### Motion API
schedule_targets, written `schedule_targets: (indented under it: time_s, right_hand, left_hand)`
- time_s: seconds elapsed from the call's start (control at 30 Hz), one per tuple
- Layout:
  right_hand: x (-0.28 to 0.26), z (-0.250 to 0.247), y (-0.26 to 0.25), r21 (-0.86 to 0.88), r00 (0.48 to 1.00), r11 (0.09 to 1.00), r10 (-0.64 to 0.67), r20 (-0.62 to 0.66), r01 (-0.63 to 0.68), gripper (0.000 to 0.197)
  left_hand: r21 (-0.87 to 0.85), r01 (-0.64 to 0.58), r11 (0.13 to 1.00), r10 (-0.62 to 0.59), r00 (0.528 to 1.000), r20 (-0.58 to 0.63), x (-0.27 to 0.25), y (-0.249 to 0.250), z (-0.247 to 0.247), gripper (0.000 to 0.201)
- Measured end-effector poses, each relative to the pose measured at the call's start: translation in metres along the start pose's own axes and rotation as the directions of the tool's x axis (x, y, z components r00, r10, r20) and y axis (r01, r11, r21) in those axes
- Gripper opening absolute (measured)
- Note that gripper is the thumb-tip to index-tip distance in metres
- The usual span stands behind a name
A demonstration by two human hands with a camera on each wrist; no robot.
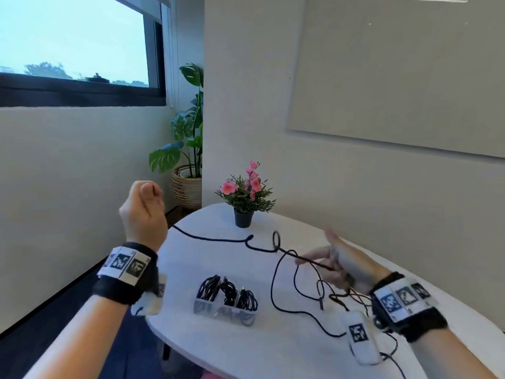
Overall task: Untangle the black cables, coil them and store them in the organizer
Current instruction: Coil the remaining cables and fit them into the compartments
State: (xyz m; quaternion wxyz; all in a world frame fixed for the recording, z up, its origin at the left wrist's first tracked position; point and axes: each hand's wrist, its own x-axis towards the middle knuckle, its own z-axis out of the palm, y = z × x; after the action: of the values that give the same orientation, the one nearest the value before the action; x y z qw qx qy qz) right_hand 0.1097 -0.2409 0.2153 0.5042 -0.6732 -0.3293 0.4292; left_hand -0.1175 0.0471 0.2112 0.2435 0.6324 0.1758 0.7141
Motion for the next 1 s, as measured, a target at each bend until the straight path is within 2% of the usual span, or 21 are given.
schedule_targets:
  time_s: [0.07,0.13,0.17,0.23,0.3,0.33,0.43,0.5,0.57,0.63,0.7,0.73,0.77,0.8,0.83,0.87,0.9,0.93,1.0]
  right_hand:
    - [-0.019,-0.038,-0.005,-0.014,0.982,0.995,-0.100,-0.161,0.099,0.072]
    - [-0.036,-0.065,-0.013,-0.136,0.904,0.973,-0.223,-0.366,0.186,0.075]
    - [-0.042,-0.073,-0.016,-0.175,0.861,0.964,-0.259,-0.438,0.201,0.070]
    - [-0.047,-0.090,-0.016,-0.219,0.792,0.956,-0.284,-0.540,0.194,0.054]
    - [-0.044,-0.101,-0.017,-0.273,0.726,0.946,-0.311,-0.614,0.175,0.055]
    - [-0.042,-0.103,-0.017,-0.298,0.697,0.942,-0.319,-0.643,0.156,0.053]
    - [-0.026,-0.098,-0.010,-0.377,0.562,0.924,-0.346,-0.751,0.064,0.040]
    - [-0.011,-0.090,-0.002,-0.430,0.509,0.903,-0.376,-0.774,0.014,0.042]
    - [0.006,-0.080,0.005,-0.481,0.527,0.875,-0.384,-0.758,-0.055,0.047]
    - [0.025,-0.068,0.009,-0.544,0.602,0.813,-0.332,-0.726,-0.207,0.048]
    - [0.040,-0.049,0.009,-0.625,0.647,0.656,-0.264,-0.716,-0.423,0.041]
    - [0.042,-0.034,0.008,-0.675,0.653,0.584,-0.299,-0.696,-0.452,0.042]
    - [0.043,-0.020,0.007,-0.735,0.679,0.561,-0.371,-0.634,-0.380,0.051]
    - [0.041,-0.003,0.004,-0.787,0.726,0.582,-0.449,-0.520,-0.204,0.062]
    - [0.035,0.017,0.000,-0.766,0.777,0.642,-0.495,-0.388,0.026,0.075]
    - [0.027,0.039,-0.006,-0.656,0.845,0.727,-0.468,-0.259,0.202,0.086]
    - [0.019,0.060,-0.008,-0.531,0.902,0.796,-0.413,-0.126,0.291,0.088]
    - [0.014,0.078,-0.008,-0.440,0.937,0.843,-0.350,-0.014,0.309,0.084]
    - [0.013,0.097,0.005,-0.359,0.957,0.887,-0.275,0.091,0.289,0.051]
  left_hand:
    - [0.133,0.059,0.989,-0.051,0.997,-0.065,0.013,-0.034,-0.027,0.038]
    - [0.190,0.051,0.980,-0.039,0.997,-0.063,0.019,-0.056,-0.050,0.039]
    - [0.182,0.028,0.983,-0.021,0.999,-0.043,0.021,-0.062,-0.058,0.039]
    - [0.158,-0.005,0.987,0.008,1.000,-0.022,0.021,-0.070,-0.065,0.047]
    - [0.169,0.002,0.986,0.006,0.999,-0.047,0.021,-0.076,-0.066,0.054]
    - [0.165,0.033,0.986,-0.020,0.997,-0.078,0.021,-0.079,-0.066,0.050]
    - [0.127,0.162,0.979,-0.138,0.975,-0.175,0.020,-0.075,-0.062,0.037]
    - [0.003,0.224,0.975,-0.222,0.968,-0.114,0.012,-0.054,-0.046,0.031]
    - [-0.113,0.269,0.956,-0.263,0.963,0.065,-0.003,-0.016,-0.023,0.029]
    - [-0.216,0.282,0.935,-0.229,0.943,0.241,-0.022,0.021,0.000,0.032]
    - [-0.317,0.336,0.887,-0.217,0.909,0.357,-0.036,0.056,0.019,0.033]
    - [-0.382,0.399,0.834,-0.240,0.885,0.400,-0.042,0.071,0.028,0.032]
    - [-0.450,0.478,0.754,-0.278,0.853,0.441,-0.047,0.082,0.036,0.031]
    - [-0.504,0.548,0.668,-0.316,0.821,0.474,-0.051,0.089,0.043,0.030]
    - [-0.538,0.591,0.601,-0.345,0.799,0.491,-0.055,0.093,0.050,0.029]
    - [-0.560,0.617,0.552,-0.373,0.784,0.496,-0.059,0.095,0.055,0.028]
    - [-0.578,0.637,0.510,-0.400,0.770,0.496,-0.063,0.095,0.059,0.028]
    - [-0.592,0.653,0.473,-0.422,0.758,0.498,-0.065,0.094,0.061,0.028]
    - [-0.606,0.674,0.423,-0.447,0.737,0.508,-0.068,0.092,0.061,0.028]
